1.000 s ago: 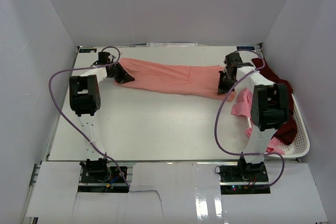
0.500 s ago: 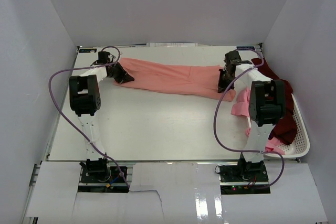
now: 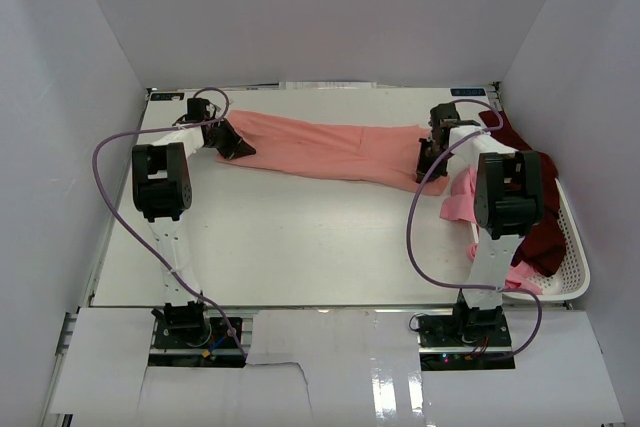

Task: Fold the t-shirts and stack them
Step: Rotate the tshirt 90 degrees

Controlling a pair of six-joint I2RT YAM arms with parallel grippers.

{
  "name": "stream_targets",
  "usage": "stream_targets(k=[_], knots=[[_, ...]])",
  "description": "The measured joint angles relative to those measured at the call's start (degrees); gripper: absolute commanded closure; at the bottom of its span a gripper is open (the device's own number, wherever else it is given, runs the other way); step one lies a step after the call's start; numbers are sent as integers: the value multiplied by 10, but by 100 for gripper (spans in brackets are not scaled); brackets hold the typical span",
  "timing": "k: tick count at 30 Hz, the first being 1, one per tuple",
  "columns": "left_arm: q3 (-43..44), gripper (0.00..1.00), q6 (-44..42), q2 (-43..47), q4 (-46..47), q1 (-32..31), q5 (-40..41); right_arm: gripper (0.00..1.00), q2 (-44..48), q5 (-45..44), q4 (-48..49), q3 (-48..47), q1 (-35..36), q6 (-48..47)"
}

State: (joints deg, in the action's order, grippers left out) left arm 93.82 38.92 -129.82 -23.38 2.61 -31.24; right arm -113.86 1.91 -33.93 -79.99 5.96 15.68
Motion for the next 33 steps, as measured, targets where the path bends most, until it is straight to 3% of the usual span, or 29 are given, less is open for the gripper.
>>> stream_targets(k=[7, 16, 33], knots=[[-16, 97, -2, 7, 10, 0, 6, 92, -21, 5, -7, -29, -3, 5], [-116, 97, -6, 73, 18, 5, 20, 92, -77, 12, -24, -114, -10, 5], [-490, 97, -13, 347, 22, -12, -2, 87, -238, 92, -36, -359, -15, 12]])
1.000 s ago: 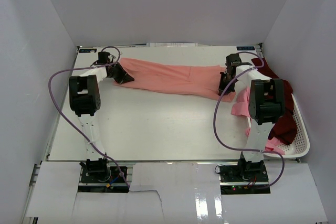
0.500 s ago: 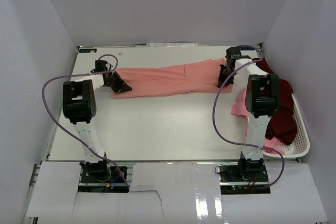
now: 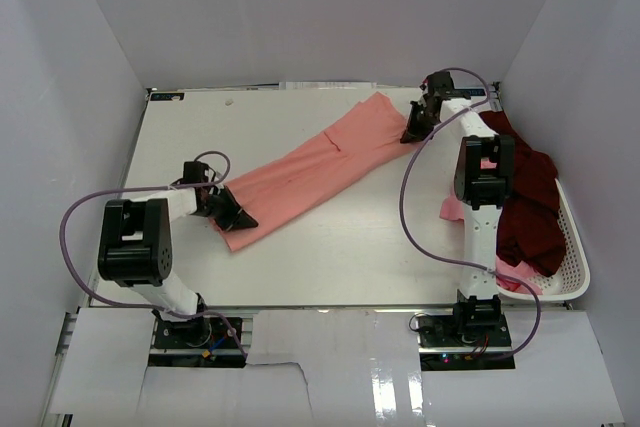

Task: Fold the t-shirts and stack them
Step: Rotate the tshirt 90 degrees

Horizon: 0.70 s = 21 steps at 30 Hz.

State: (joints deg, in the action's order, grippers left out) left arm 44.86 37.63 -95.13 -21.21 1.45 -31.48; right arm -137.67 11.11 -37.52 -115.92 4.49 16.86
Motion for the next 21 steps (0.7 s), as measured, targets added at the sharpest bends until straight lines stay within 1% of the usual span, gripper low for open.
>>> stream_targets(k=[5, 10, 16, 21], knots=[[-52, 97, 12, 53, -33, -42, -3, 86, -38, 49, 21, -49, 1, 20], [-83, 97, 40, 75, -39, -119, -9, 86, -81, 102, 51, -100, 2, 56], [-138, 97, 102, 105, -17, -219, -38, 89, -120, 161, 114, -131, 16, 114], [-171, 97, 160, 113, 13, -294, -63, 90, -149, 191, 159, -156, 43, 159]])
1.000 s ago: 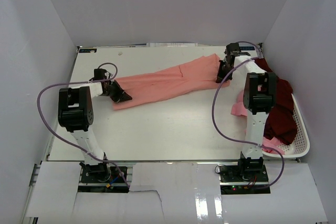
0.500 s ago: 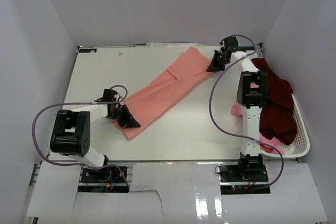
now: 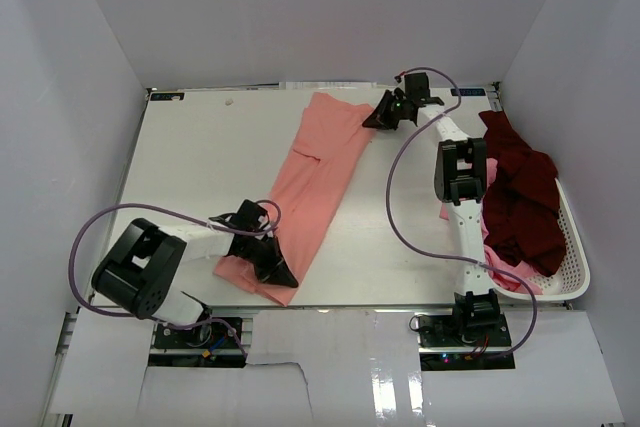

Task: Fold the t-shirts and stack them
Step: Rotate the tshirt 90 degrees

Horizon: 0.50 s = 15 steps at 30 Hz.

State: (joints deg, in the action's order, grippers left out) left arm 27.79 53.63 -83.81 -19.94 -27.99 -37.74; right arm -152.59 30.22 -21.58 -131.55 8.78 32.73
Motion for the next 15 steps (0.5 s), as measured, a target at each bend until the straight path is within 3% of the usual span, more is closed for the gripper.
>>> stream_targets(k=[8, 15], knots=[[47, 97, 52, -74, 64, -127, -16, 92, -28, 32, 92, -3, 38, 75], [129, 96, 65, -137, 58, -172, -17, 92, -45, 61, 158, -3, 39, 120]])
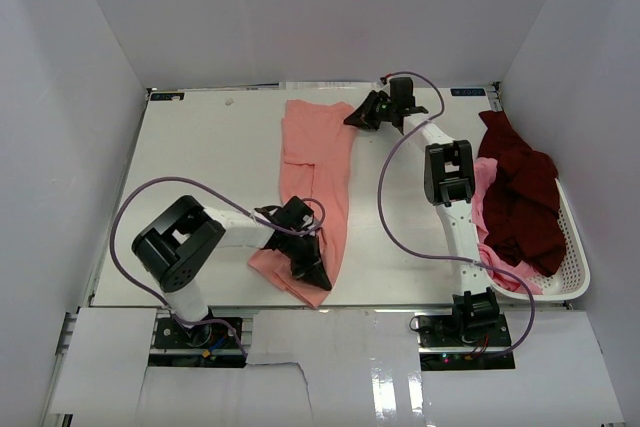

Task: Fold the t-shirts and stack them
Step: Rotate the tshirt 90 degrees

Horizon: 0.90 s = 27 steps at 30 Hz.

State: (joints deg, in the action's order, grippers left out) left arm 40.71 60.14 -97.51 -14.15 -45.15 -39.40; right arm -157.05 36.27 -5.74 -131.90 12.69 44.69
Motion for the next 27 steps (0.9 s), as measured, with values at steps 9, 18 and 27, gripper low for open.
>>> stream_targets(k=[9, 18, 27], knots=[[33, 94, 50, 24, -26, -32, -13, 92, -1, 0, 62, -5, -25, 36], [129, 94, 50, 81, -114, -31, 5, 92, 13, 32, 113, 11, -62, 50], [278, 93, -66, 27, -133, 254, -28, 91, 266, 59, 25, 282, -31, -64]])
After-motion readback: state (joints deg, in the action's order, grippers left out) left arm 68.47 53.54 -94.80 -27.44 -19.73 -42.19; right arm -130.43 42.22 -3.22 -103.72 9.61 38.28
